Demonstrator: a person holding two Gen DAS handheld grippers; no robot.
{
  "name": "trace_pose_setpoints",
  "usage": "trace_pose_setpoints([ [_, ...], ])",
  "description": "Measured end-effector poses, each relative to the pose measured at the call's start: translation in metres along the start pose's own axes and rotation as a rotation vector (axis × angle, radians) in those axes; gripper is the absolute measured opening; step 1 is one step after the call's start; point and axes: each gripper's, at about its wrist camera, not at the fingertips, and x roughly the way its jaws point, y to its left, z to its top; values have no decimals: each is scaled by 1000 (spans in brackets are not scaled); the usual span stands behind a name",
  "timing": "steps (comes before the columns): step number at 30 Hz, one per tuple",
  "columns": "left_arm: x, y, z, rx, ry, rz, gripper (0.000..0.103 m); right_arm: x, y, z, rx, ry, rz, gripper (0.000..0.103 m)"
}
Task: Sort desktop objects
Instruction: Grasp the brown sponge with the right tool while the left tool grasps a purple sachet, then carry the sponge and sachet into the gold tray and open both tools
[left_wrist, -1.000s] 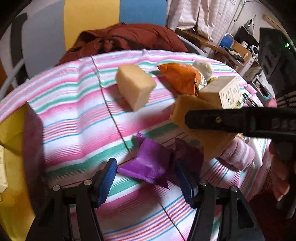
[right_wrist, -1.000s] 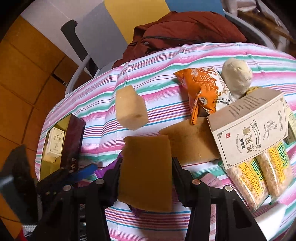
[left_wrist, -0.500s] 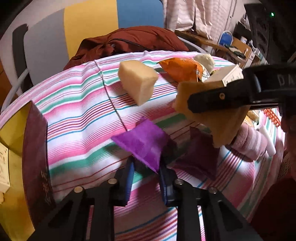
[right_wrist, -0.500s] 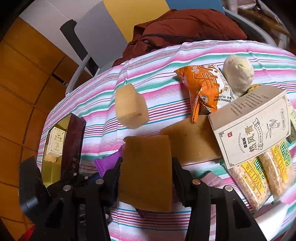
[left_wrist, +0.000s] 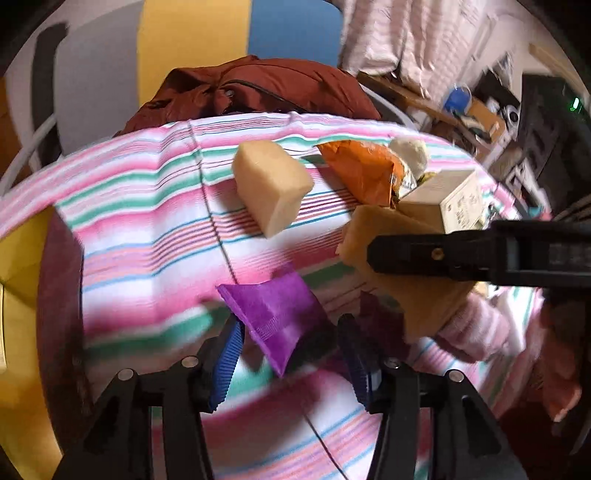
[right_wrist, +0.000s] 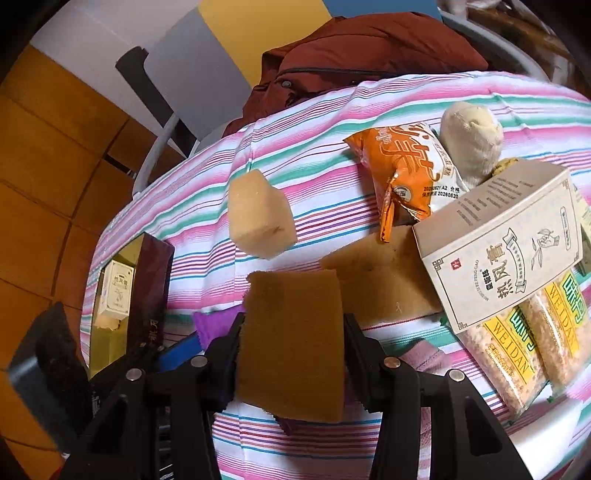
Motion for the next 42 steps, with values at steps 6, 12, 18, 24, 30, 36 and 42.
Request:
trace_pose_setpoints([
  [6,12,17,4,-85,-8,-64,42,2,1,0,-2,7,0,50],
  [12,9,24,-1,-105,-22,-71,38,2,-1,1,4,8,7,50],
  [18,-3,32,-17,-167,-31,-96,38,3,4,-1,-27,11,0,50],
  [24,-25,35,-33,-203,-64,-138,38,2,11,-2,-53,6,63,50],
  [30,-53,42,-43,-226,-105,-174,38,2,25,-6,-109,3,126,50],
  [36,-95,68,-57,-289,-178,-207,38,-3,48,-14,-180,-29,172,50],
  [42,-130,114,-66,-366,-242,-178,38,9,84,-26,-208,18,213,50],
])
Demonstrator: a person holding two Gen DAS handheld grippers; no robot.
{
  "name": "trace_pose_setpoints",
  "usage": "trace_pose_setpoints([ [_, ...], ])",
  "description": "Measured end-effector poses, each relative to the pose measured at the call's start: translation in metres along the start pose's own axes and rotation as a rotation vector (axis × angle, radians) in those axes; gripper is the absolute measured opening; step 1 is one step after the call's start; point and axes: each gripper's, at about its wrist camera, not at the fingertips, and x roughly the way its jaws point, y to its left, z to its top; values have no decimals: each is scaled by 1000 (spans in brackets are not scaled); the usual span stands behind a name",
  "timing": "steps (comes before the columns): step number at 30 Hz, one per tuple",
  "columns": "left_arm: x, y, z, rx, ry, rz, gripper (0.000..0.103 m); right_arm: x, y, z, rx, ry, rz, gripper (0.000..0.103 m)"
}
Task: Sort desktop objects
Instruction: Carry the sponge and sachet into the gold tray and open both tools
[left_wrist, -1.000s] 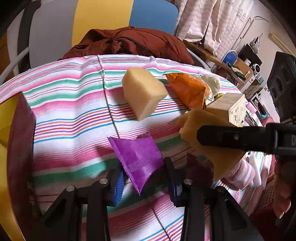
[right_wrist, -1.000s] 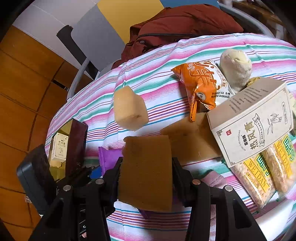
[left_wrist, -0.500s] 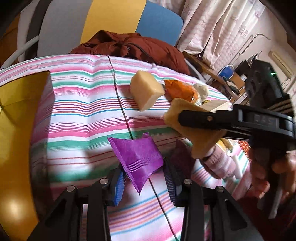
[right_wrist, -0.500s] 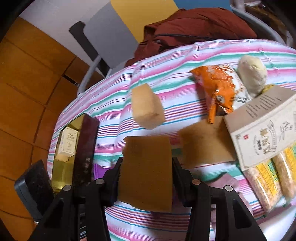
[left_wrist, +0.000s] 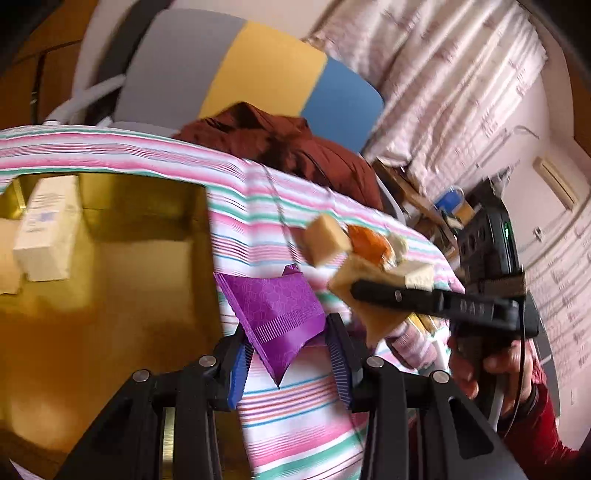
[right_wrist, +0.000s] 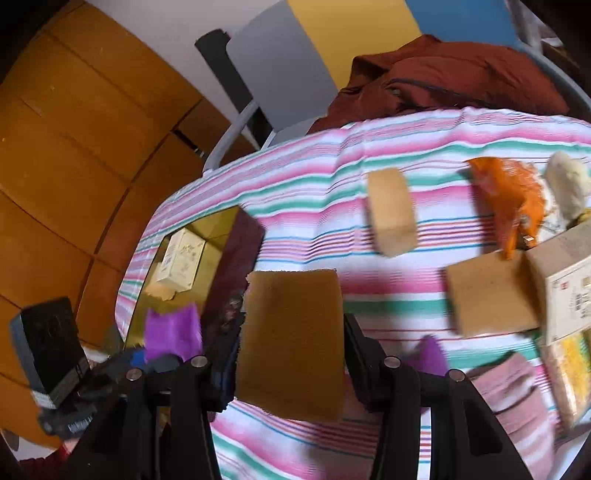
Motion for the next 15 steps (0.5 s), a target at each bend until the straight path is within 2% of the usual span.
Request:
trace_pose_setpoints([
  [9,-35,61,4,-78,-48,64,38,35,61,8,-33,59,88,50],
  [15,-56,101,3,-133,-71,86,38,73,107,16,-72,98,86,50],
])
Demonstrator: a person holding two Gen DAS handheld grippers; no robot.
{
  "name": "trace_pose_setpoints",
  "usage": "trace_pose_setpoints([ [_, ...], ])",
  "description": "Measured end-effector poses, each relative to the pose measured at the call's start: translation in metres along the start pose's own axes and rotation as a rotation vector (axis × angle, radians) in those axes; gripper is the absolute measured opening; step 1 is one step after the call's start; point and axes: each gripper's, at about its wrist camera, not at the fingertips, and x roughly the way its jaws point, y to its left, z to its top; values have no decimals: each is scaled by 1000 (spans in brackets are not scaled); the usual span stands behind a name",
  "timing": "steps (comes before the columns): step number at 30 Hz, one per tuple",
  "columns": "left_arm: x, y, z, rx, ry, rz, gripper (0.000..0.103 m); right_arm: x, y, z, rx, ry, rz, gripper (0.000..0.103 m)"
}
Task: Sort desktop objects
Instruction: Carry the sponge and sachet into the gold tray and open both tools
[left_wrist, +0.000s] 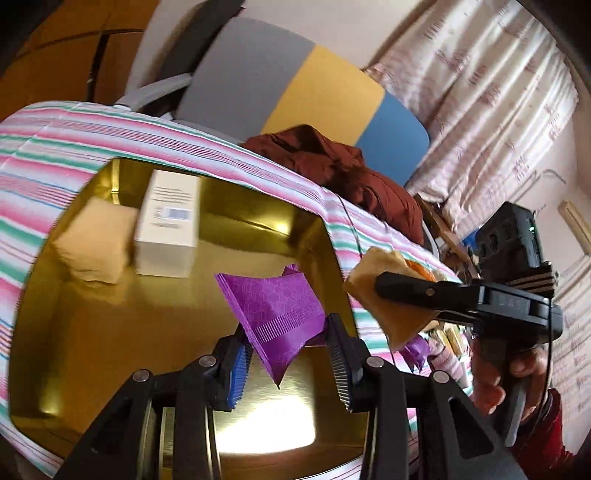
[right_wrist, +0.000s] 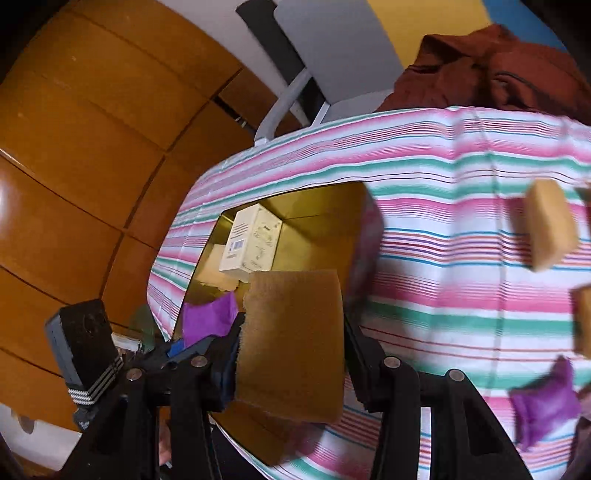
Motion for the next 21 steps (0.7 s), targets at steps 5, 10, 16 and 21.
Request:
trace_pose_setpoints([
  [5,-17,36,22,-60,-65,27,38,40,18,13,10,36,-40,50],
  [10,-12,65,55,-96,-79,53,38,76,21,29,76,73,-60,50],
  [16,18,92,89,-127,-30,69,39,101,24,46,111,62,-95,50],
  [21,39,105,101,-158,13,131,46,114,26,58,146,-4,-127,53],
])
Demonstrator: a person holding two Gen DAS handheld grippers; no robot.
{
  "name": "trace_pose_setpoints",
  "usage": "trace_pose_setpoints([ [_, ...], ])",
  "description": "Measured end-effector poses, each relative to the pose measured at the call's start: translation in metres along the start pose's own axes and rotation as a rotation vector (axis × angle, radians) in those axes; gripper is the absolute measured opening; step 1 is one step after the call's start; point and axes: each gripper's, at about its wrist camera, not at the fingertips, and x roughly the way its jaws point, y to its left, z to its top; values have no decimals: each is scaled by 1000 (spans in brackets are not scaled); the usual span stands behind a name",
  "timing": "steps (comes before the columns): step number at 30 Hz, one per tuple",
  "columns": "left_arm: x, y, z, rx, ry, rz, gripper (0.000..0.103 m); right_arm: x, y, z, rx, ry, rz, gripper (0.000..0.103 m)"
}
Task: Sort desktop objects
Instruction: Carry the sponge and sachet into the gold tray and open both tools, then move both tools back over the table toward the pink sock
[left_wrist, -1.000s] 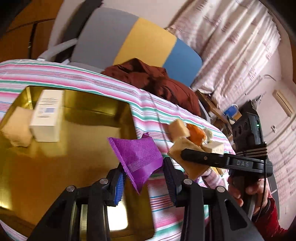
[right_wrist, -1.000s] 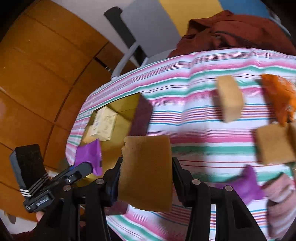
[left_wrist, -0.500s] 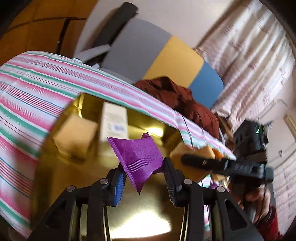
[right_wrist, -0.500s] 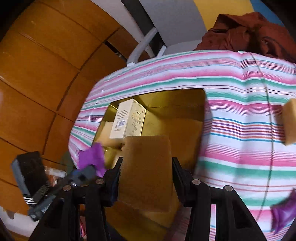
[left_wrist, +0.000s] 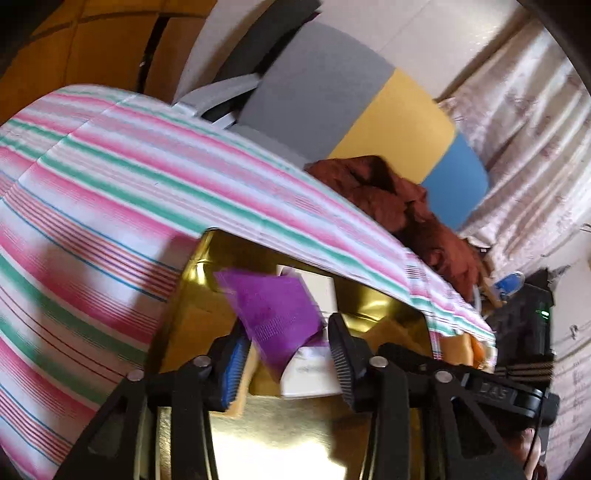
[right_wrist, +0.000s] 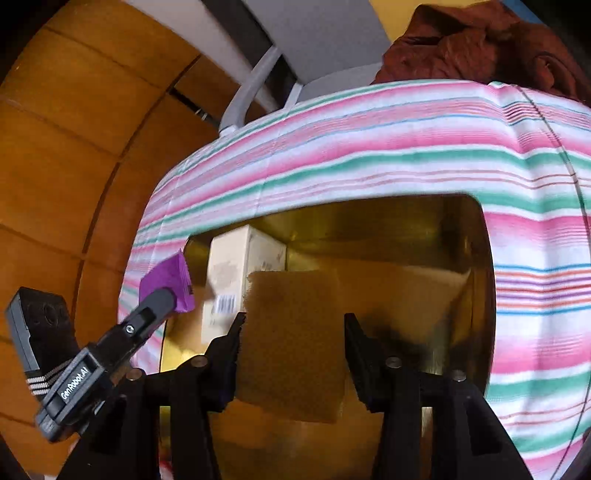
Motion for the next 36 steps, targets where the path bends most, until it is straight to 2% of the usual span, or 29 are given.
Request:
trace_pose_setpoints([
  [3,-1,2,2,-45,19,4,56,5,1,3,25,-18,13,70],
  [5,-9,1,-1,-49,0,-14,58,5,1,2,28,-18,32,70],
  [13,-40,-15,-15,-28,-111,40,58,-6,-3,-9,19,-12,35,71],
  [18,-52,-18,-28,-50,-131,35,58,-11,-1,-12,12,-20,61,71],
  [23,-55,-26,-49,-45,-121,45,58,-22,3,-18,3,-33,91,72],
  [31,-47,-52,-85,13,-63,38,58,-55,1,-40,-78,-61,82,73],
  [36,-45,-73,-107,62,-26,15,58,-84,-13,-60,-172,-63,8,73],
])
